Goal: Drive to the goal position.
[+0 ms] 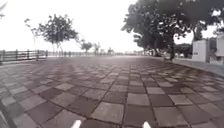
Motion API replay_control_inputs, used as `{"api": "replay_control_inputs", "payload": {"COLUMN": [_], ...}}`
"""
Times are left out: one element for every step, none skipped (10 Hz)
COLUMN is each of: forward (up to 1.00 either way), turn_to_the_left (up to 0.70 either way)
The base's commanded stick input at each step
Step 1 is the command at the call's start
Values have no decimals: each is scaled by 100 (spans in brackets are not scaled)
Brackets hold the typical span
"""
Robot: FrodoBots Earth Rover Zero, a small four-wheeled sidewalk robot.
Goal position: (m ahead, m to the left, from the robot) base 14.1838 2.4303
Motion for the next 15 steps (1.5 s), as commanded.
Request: {"api": "replay_control_inputs", "payload": {"forward": [85, 85, 85, 85, 85, 85, 85, 85, 85, 85, 85, 85, 85, 85, 85], "turn_to_the_left": [0, 0, 0, 0, 0, 0, 0, 0, 0, 0, 0, 0, 0, 0, 0]}}
